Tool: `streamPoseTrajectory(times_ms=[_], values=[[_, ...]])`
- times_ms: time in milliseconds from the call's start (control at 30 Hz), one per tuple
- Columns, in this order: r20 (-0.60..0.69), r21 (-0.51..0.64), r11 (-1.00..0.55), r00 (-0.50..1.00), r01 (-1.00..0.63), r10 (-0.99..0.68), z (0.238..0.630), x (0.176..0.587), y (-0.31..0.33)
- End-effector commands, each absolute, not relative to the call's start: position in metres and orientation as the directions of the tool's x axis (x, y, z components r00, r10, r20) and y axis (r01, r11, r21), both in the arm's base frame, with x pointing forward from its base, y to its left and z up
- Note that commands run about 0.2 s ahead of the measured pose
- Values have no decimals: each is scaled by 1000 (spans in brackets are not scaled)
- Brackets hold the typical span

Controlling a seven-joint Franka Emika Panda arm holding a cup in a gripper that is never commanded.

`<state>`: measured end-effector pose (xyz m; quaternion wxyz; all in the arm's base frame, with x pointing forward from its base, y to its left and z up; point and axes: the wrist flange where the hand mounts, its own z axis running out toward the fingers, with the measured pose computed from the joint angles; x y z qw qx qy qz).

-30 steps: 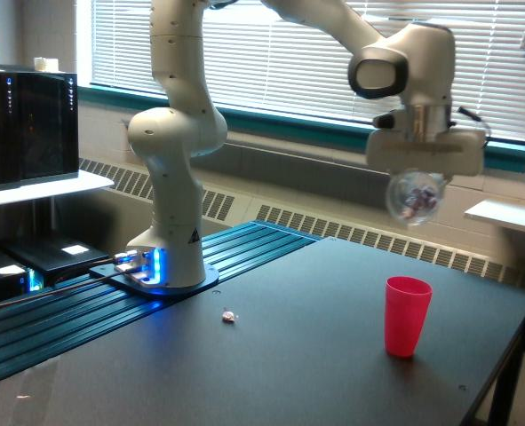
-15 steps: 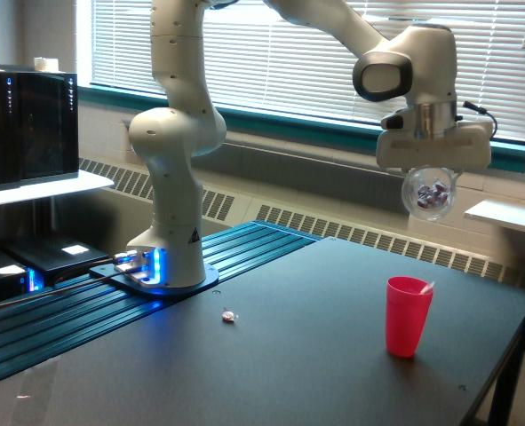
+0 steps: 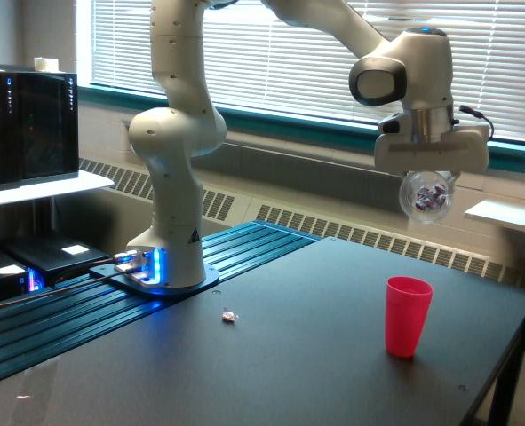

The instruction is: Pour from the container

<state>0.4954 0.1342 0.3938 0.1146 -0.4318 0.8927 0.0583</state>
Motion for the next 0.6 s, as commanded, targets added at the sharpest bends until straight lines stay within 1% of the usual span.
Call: streamPoseTrajectory(times_ms=[33,167,400,500,600], values=[[-311,27,636,-611,-772,-728,398,494,126],[-329,49,638,-615,-768,-716,397,492,124],[-318,67,638,-623,-767,-715,396,494,119],[-290,93,635,-631,-767,-720,391,494,115],[-240,144,633,-647,-761,-723,382,493,111]])
